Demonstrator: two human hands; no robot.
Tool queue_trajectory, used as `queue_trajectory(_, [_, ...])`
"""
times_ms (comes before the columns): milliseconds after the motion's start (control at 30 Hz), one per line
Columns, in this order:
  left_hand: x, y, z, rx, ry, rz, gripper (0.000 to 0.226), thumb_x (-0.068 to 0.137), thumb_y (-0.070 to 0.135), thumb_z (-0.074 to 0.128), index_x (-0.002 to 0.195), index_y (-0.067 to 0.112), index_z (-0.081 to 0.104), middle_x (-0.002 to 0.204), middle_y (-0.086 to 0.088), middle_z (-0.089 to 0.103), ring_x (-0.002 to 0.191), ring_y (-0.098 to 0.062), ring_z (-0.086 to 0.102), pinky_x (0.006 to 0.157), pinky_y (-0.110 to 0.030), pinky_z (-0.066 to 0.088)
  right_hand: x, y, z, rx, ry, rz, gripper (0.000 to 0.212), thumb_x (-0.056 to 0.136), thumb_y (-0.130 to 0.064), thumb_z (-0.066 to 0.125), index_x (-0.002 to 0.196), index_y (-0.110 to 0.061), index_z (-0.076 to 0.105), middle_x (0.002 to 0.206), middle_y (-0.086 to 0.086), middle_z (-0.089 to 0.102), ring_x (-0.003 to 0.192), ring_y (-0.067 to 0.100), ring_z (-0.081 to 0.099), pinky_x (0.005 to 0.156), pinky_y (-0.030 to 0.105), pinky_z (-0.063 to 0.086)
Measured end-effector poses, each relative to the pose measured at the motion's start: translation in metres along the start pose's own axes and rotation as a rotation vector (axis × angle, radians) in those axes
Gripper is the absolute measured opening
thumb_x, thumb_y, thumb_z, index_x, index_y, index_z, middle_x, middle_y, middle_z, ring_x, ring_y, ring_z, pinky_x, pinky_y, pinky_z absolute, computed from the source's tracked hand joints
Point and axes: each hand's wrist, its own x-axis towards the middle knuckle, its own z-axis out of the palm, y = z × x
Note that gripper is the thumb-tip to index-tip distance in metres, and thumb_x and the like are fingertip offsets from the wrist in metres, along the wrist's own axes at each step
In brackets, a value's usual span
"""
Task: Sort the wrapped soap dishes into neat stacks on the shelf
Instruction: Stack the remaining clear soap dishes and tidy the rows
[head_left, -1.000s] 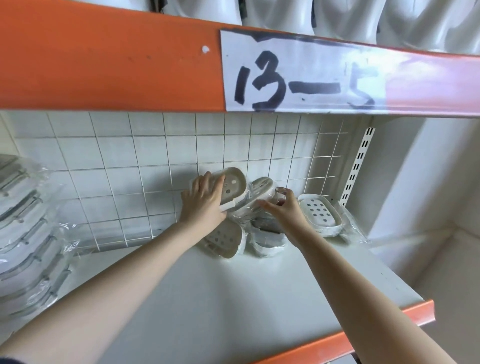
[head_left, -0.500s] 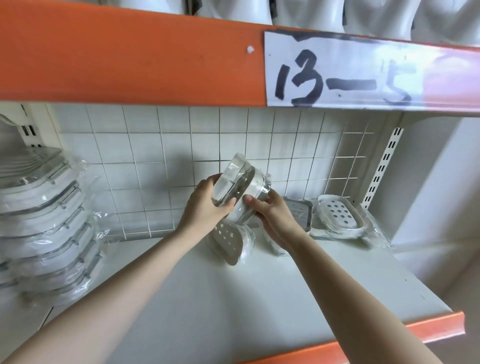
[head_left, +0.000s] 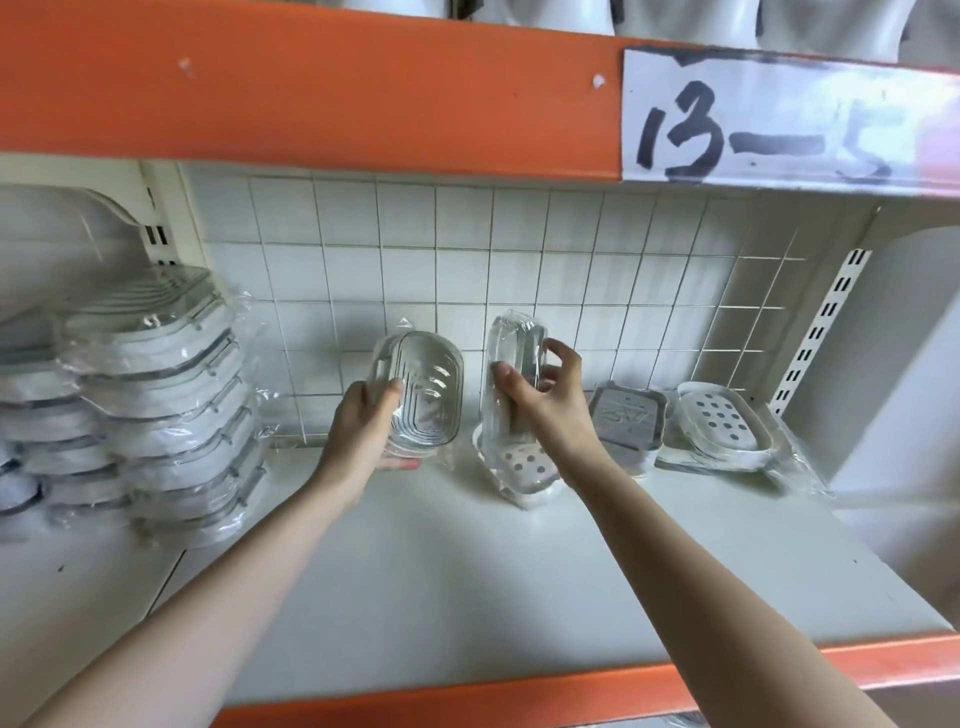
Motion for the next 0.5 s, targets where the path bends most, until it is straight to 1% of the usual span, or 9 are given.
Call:
queue_trajectory(33, [-0.003, -0.002, -0.007, -0.003, 0.007, -0.040, 0.023, 0.094, 0.037, 0.051, 0.098, 0.015, 0.050, 0.113, -0.017, 0.053, 0.094, -0.035, 0.065, 0.055, -0.044, 0.058, -0.003, -0.001, 0.002, -0.027, 0.003, -0.009, 0.067, 0.081, -0.039, 0.072, 0.133, -0.024, 0.032, 0.110, 0.000, 0.050, 0.095, 0.004, 0.055, 0.075, 0.011, 0.045])
queue_trajectory(67, [-0.007, -0.005, -0.013, -0.005, 0.006, -0.076, 0.023, 0.094, 0.039, 0.050, 0.100, 0.016, 0.051, 0.114, -0.017, 0.055, 0.090, -0.035, 0.066, 0.055, -0.044, 0.058, -0.008, -0.002, 0.004, -0.053, 0.003, -0.018, 0.069, 0.080, -0.041, 0.073, 0.133, -0.025, 0.033, 0.112, 0.001, 0.048, 0.098, 0.007, 0.055, 0.078, 0.014, 0.045])
queue_trajectory(167, [-0.019, -0.016, -0.033, 0.021, 0.010, -0.189, 0.028, 0.095, 0.041, 0.046, 0.110, 0.018, 0.051, 0.112, -0.018, 0.058, 0.077, -0.033, 0.067, 0.053, -0.042, 0.058, -0.021, 0.001, 0.013, -0.157, -0.006, -0.027, 0.073, 0.076, -0.046, 0.075, 0.133, -0.025, 0.035, 0.121, 0.005, 0.042, 0.110, 0.015, 0.050, 0.096, 0.027, 0.042])
queue_trajectory(200, [-0.023, -0.020, -0.040, 0.026, 0.015, -0.230, 0.031, 0.095, 0.042, 0.046, 0.114, 0.018, 0.051, 0.112, -0.018, 0.058, 0.076, -0.033, 0.067, 0.051, -0.039, 0.057, -0.027, 0.004, 0.016, -0.193, -0.021, -0.023, 0.074, 0.076, -0.046, 0.075, 0.134, -0.024, 0.035, 0.123, 0.005, 0.041, 0.113, 0.016, 0.048, 0.098, 0.028, 0.040])
queue_trajectory(267, [-0.031, -0.026, -0.051, 0.042, 0.012, -0.296, 0.035, 0.094, 0.044, 0.046, 0.118, 0.018, 0.051, 0.106, -0.018, 0.061, 0.070, -0.029, 0.066, 0.045, -0.035, 0.055, -0.039, 0.007, 0.022, -0.287, -0.069, 0.009, 0.076, 0.076, -0.049, 0.073, 0.136, -0.024, 0.033, 0.125, 0.004, 0.039, 0.115, 0.015, 0.046, 0.092, 0.023, 0.034])
queue_trajectory(333, [-0.040, -0.032, -0.059, 0.064, 0.004, -0.346, 0.032, 0.095, 0.044, 0.045, 0.113, 0.018, 0.053, 0.093, -0.016, 0.063, 0.062, -0.025, 0.064, 0.041, -0.031, 0.053, -0.052, 0.014, 0.027, -0.371, -0.119, 0.065, 0.079, 0.075, -0.053, 0.071, 0.137, -0.025, 0.032, 0.128, 0.003, 0.038, 0.117, 0.016, 0.045, 0.088, 0.020, 0.028])
queue_trajectory(367, [-0.045, -0.034, -0.063, 0.082, 0.003, -0.366, 0.030, 0.095, 0.043, 0.045, 0.108, 0.018, 0.054, 0.088, -0.015, 0.063, 0.059, -0.025, 0.064, 0.040, -0.030, 0.052, -0.058, 0.019, 0.031, -0.393, -0.141, 0.087, 0.081, 0.074, -0.056, 0.071, 0.137, -0.024, 0.031, 0.131, 0.005, 0.038, 0.121, 0.018, 0.044, 0.091, 0.021, 0.030])
queue_trajectory(433, [-0.054, -0.039, -0.069, 0.119, -0.002, -0.394, 0.025, 0.094, 0.043, 0.047, 0.098, 0.019, 0.054, 0.086, -0.014, 0.062, 0.059, -0.024, 0.063, 0.038, -0.029, 0.051, -0.069, 0.029, 0.037, -0.447, -0.187, 0.121, 0.087, 0.072, -0.061, 0.069, 0.138, -0.021, 0.030, 0.135, 0.009, 0.038, 0.127, 0.024, 0.042, 0.103, 0.029, 0.034])
queue_trajectory(500, [-0.061, -0.044, -0.075, 0.178, -0.007, -0.408, 0.027, 0.093, 0.045, 0.048, 0.096, 0.018, 0.056, 0.090, -0.012, 0.063, 0.065, -0.024, 0.063, 0.038, -0.030, 0.051, -0.079, 0.037, 0.041, -0.579, -0.235, 0.132, 0.089, 0.071, -0.068, 0.064, 0.137, -0.020, 0.030, 0.136, 0.009, 0.037, 0.129, 0.028, 0.040, 0.106, 0.040, 0.035])
